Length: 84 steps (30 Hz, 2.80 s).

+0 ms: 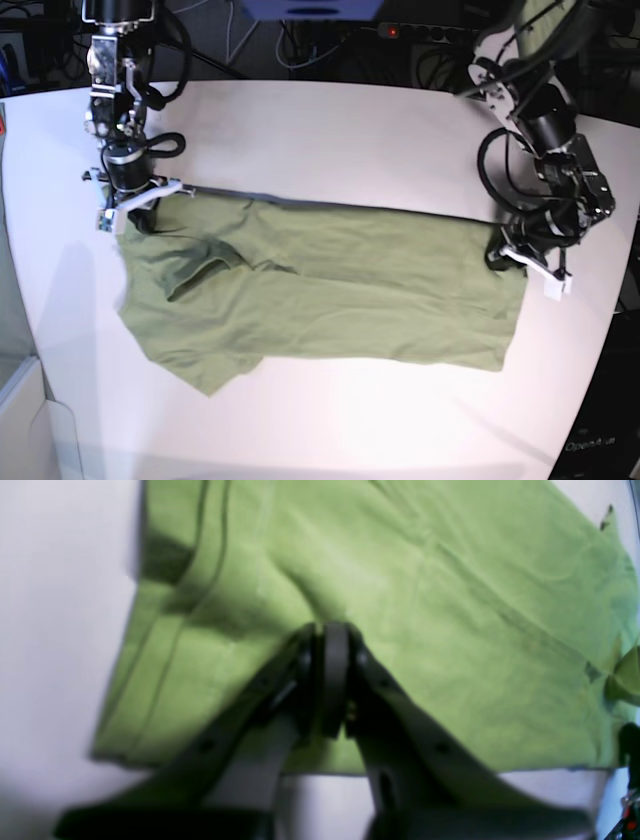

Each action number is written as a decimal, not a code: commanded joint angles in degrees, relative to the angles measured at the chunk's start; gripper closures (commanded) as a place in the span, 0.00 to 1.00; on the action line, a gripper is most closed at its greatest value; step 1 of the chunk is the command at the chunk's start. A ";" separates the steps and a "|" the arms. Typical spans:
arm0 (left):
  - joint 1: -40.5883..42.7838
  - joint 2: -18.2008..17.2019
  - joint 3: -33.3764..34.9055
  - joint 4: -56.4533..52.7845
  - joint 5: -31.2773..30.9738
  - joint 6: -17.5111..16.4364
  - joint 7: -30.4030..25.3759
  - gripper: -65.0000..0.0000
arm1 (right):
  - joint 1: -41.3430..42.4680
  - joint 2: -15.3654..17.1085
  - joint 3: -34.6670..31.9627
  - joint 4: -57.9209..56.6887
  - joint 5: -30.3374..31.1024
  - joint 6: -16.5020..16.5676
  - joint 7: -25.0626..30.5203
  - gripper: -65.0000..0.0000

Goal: Fold the T-shirt properly
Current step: 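Lift the shoulder edge and drag it toward the hem with both grippers, then pull the held shoulder edge back toward the arms' base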

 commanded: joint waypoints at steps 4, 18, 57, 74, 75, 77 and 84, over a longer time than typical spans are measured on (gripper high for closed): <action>-0.80 -0.94 -0.09 -0.21 5.68 0.28 0.56 0.96 | 0.08 0.49 0.20 1.08 0.14 0.17 1.08 0.99; 10.10 -1.73 0.17 11.93 8.49 -0.51 10.85 0.96 | -5.64 0.32 0.37 1.52 0.23 -0.10 1.61 0.99; 28.03 1.96 2.63 32.15 8.49 -0.60 21.75 0.96 | -28.41 -2.67 4.15 10.57 0.14 2.01 15.14 0.99; 29.88 3.19 2.72 37.33 8.40 -0.60 21.84 0.96 | -26.65 -1.00 4.42 16.20 0.14 2.10 15.50 0.99; 29.70 3.19 2.72 37.25 8.40 -0.60 21.84 0.96 | -26.65 -0.56 4.42 16.81 0.14 2.10 15.50 0.99; 29.53 3.19 2.63 37.25 8.40 -0.60 21.75 0.96 | -26.56 -0.30 4.42 17.34 0.14 2.10 15.41 0.99; 27.59 3.11 2.63 37.25 8.40 -0.60 21.75 0.96 | -25.59 -0.30 4.24 17.08 0.05 2.10 15.14 0.99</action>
